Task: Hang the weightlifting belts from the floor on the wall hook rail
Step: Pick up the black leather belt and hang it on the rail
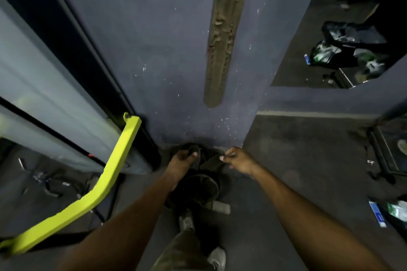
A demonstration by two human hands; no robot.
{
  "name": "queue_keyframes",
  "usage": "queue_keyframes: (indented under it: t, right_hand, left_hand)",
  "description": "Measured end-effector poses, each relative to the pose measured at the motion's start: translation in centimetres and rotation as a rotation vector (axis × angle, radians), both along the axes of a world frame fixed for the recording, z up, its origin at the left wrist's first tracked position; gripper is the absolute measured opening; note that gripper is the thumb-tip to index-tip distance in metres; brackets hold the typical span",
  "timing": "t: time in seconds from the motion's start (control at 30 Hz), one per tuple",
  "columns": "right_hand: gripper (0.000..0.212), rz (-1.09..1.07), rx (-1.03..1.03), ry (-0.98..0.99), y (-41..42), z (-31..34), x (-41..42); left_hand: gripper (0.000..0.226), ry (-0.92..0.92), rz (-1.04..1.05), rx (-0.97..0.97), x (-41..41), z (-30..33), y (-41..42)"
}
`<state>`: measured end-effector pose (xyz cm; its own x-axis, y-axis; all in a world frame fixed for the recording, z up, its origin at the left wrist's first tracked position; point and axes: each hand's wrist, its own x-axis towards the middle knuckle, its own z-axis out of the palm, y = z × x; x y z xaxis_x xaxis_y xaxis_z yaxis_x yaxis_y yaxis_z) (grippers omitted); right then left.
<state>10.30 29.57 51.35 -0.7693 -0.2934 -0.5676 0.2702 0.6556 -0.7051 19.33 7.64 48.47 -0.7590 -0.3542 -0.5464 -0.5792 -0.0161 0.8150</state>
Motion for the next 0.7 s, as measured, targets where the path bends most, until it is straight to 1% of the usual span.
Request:
queue_keyframes:
  t: [0.07, 0.1, 0.2, 0.23, 0.3, 0.37, 0.43, 0.53, 0.6, 0.67, 0.7]
  right_hand:
    - [0.035, 0.013, 0.032, -0.05, -0.7, -0.9, 0.0]
    - [0.035, 0.03, 0.045, -0.071, -1.1, -1.5, -0.2]
    - [0.026, 0.074, 0.093, -0.107, -2.1, -4.2, -1.3]
    - [0.028, 0.094, 0.117, -0.113, -2.5, -5.1, -1.7]
    - [0.035, 0.132, 0.185, -0.115, -3.3, -6.7, -2.3]
    - [0.036, 0.14, 0.225, -0.109, -4.1, -7.9, -2.5]
    - [0.036, 0.126, 0.237, -0.119, -4.8, -9.3, -2.7]
    - [0.036, 0.113, 0.229, -0.169, -5.5, -11.8, -3.0]
    - [0.036, 0.105, 0.237, -0.21, -6.0, -13.7, -3.5]
    - [0.035, 0.108, 0.247, -0.254, -6.4, -16.1, -3.8]
    - [0.034, 0.108, 0.252, -0.271, -6.8, -17.1, -4.1]
  left_hand:
    - [0.052, -0.061, 0.02, 0.032, 0.7, -1.4, -0.9]
    - [0.054, -0.082, 0.026, 0.046, 0.8, -2.2, -1.5]
    - [0.083, -0.14, -0.029, 0.035, 0.8, -5.0, -3.4]
    - [0.084, -0.166, -0.041, 0.046, 0.8, -5.8, -4.0]
    - [0.07, -0.203, -0.059, 0.056, 0.7, -6.8, -5.0]
    - [0.057, -0.246, -0.079, 0.08, 0.3, -7.6, -5.8]
    - [0.045, -0.295, -0.095, 0.096, -0.2, -9.0, -6.8]
    - [0.02, -0.312, -0.072, 0.119, -0.9, -10.6, -7.7]
    - [0.015, -0.316, -0.05, 0.145, -1.5, -11.5, -7.9]
    - [0.022, -0.327, -0.001, 0.174, -1.6, -13.2, -8.1]
    - [0.022, -0.336, 0.019, 0.191, -1.7, -14.0, -8.1]
